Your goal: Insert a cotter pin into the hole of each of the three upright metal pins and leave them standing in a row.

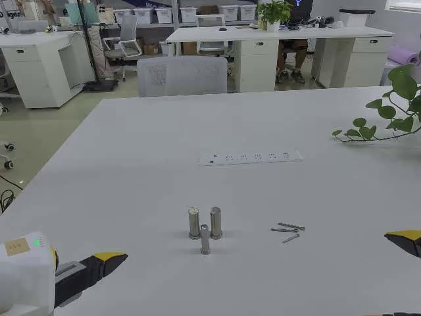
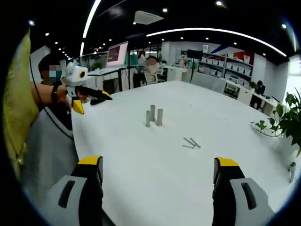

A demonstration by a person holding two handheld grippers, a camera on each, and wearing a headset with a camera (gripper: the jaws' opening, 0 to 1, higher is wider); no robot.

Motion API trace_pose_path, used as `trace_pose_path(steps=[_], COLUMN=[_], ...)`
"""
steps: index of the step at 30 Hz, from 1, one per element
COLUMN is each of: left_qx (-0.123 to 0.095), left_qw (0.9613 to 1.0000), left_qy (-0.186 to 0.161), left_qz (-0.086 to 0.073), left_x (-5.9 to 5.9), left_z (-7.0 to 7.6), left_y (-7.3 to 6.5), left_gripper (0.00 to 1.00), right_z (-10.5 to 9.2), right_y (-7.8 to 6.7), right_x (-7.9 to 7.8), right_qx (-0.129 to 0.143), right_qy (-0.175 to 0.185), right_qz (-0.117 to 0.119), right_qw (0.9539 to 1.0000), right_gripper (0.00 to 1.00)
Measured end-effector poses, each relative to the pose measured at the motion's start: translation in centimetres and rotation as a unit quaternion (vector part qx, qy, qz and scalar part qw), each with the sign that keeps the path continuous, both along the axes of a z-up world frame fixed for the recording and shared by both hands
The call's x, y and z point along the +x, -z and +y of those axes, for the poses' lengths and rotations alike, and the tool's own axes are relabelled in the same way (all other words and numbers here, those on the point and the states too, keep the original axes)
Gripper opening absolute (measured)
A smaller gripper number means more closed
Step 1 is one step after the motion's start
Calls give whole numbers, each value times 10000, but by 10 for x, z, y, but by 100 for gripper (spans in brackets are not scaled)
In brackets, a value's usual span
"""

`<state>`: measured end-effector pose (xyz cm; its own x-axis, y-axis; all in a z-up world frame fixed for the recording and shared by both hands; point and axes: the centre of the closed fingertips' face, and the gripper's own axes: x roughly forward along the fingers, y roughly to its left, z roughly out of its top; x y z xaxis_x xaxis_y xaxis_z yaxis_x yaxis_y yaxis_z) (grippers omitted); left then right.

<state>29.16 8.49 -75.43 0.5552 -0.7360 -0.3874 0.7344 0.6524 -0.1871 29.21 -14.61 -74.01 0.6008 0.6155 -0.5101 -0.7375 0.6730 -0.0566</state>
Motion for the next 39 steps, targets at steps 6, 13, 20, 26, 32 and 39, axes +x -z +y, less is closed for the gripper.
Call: trace_pose_path(steps=[6,13,20,26,32,39], left_qx=[6,-1,12,7,9,11], left_qw=[10000,10000,10000,10000,10000,10000], left_qy=[-6,0,13,14,13,11], left_qz=[0,-7,-7,-8,-9,-12], left_x=[0,0,0,0,1,0], left_z=[1,1,1,1,1,1], left_y=[-1,-1,-2,-2,-2,-1], left_gripper=[95,95,95,95,94,94], right_z=[1,2,1,3,3,4], right_y=[-1,-2,-2,-2,-1,0], right_x=[2,2,1,1,1,1], right_qx=[-12,-33,-56,-54,-57,-48], right_qy=[-30,-49,-65,-80,-93,-102], right_qz=[-4,-12,-1,-3,4,12], right_qw=[10000,10000,10000,10000,9999,9999], right_gripper=[98,98,98,98,98,98])
